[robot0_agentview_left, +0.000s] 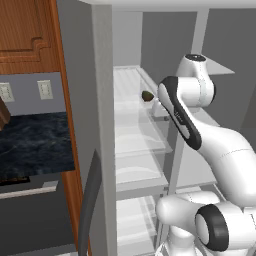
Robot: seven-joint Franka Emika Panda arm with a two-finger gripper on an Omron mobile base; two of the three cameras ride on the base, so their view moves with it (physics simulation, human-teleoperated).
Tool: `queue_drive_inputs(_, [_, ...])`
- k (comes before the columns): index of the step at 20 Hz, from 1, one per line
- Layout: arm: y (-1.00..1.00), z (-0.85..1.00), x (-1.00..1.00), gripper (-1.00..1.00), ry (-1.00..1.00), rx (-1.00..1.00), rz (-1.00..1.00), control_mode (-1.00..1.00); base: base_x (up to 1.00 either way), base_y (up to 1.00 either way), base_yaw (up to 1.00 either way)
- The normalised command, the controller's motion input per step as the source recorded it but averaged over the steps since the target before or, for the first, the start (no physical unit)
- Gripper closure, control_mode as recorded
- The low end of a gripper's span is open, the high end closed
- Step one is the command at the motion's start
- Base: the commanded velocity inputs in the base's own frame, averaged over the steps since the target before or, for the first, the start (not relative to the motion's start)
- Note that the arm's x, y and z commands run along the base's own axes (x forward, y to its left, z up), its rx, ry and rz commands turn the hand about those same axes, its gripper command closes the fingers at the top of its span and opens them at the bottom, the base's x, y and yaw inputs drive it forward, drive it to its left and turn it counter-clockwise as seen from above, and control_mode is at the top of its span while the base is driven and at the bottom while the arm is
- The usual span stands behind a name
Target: Take the eggplant and kiwi from the fridge shelf and place them in the freezer drawer to begin freezing them.
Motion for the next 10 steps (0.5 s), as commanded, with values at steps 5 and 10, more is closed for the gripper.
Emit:
queue_drive_inputs(5, [0.02,0.0,-0.01,-1.0,-0.02,-0.01,0.0,-1.0,0.0,0.0,0.0])
queue_drive_inputs(10, [0.47,0.01,0.11,-1.0,-0.12,0.0,-0.03,-1.0,0.0,0.0,0.0])
